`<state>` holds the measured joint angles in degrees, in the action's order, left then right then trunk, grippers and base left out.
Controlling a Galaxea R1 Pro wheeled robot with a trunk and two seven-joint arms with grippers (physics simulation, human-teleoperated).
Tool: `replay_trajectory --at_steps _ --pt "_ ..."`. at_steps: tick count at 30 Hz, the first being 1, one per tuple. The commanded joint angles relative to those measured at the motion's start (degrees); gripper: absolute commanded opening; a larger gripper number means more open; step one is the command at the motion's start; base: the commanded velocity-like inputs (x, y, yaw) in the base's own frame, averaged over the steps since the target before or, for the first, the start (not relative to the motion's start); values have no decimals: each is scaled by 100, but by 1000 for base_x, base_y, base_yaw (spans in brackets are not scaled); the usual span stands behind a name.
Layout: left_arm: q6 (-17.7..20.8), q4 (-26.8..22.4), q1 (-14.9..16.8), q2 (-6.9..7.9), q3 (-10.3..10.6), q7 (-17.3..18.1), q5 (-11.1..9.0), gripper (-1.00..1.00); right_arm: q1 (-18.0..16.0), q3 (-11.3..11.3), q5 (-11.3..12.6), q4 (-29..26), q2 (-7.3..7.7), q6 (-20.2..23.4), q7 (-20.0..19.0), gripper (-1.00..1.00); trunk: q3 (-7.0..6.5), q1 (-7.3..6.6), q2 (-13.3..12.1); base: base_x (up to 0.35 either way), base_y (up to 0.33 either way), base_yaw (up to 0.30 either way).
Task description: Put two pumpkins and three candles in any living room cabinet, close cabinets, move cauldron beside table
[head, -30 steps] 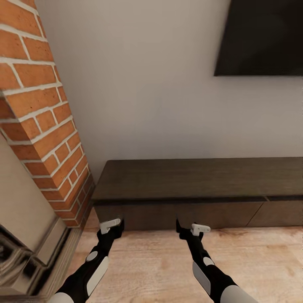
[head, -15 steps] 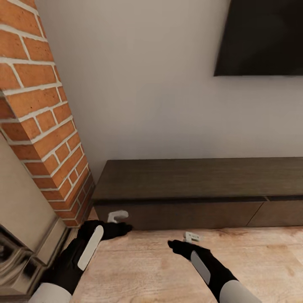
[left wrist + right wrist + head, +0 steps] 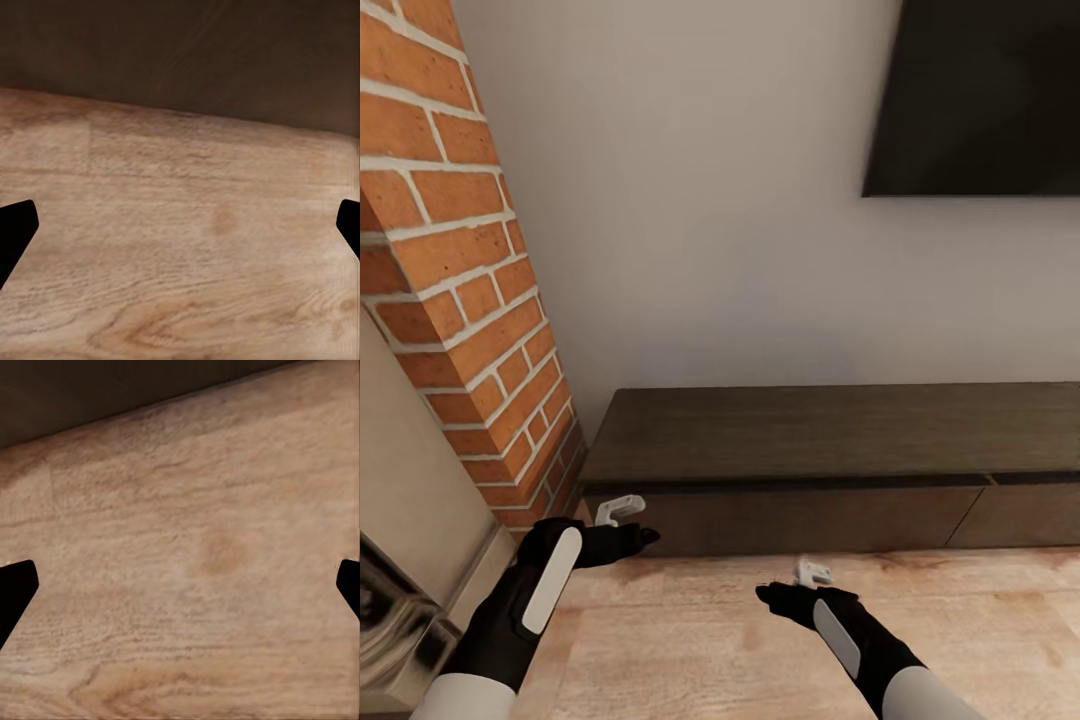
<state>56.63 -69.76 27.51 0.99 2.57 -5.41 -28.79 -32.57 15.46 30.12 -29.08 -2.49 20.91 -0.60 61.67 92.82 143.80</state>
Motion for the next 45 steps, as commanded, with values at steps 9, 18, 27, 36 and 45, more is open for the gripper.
replay_trajectory --at_steps 9,18,27,36,45 --pt "9 15 3 38 171 -57 -56 100 14 102 17 286 -40 21 -51 100 5 -1 2 0 -96 0" --pt "6 15 0 49 215 -58 -48 100 14 105 308 575 -32 2 -78 100 5 -1 2 0 -24 -130" --pt "6 15 -10 51 218 -65 -48 100 14 98 608 719 -17 -7 -72 100 5 -1 2 0 0 -285" --pt "6 15 -17 55 218 -66 -39 100 14 103 760 735 -15 -19 -72 100 5 -1 2 0 0 -290" --pt "14 15 -21 53 248 -66 38 100 14 106 896 762 -15 -25 -78 100 5 -1 2 -59 0 -290"
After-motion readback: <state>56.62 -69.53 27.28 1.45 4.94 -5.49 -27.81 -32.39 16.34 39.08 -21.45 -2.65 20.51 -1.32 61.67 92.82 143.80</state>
